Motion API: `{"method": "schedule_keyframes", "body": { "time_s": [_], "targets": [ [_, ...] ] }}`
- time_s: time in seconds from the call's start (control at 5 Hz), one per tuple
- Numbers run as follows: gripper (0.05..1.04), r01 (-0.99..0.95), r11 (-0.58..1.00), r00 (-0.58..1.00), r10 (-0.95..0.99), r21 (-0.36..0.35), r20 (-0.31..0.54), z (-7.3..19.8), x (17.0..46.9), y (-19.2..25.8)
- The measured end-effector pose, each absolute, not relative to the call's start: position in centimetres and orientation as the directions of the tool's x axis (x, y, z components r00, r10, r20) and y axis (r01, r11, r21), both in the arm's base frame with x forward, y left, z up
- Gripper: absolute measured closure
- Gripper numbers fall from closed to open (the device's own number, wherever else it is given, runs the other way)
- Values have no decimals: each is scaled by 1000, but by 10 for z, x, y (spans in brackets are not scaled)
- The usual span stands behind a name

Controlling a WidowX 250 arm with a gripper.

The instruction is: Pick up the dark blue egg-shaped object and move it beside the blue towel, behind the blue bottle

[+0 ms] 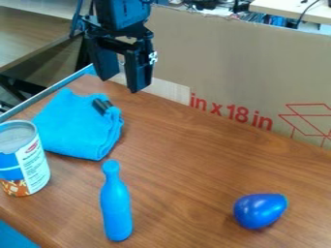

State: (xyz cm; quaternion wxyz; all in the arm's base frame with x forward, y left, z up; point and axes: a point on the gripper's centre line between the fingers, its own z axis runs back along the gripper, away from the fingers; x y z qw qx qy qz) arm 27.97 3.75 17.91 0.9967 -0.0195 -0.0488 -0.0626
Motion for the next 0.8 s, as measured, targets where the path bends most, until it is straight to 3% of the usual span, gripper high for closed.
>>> {"method": "schedule_keyframes", "body": {
  "time_s": [0.2, 0.4, 0.8],
  "targets": [
    [83, 123, 992, 990, -119, -41, 73, 171, 279, 37],
    [83, 254, 967, 965, -253, -18, 67, 161, 280, -6],
    [83, 494, 868, 869, -492, -44, 54, 153, 270, -90]
  ]
}}
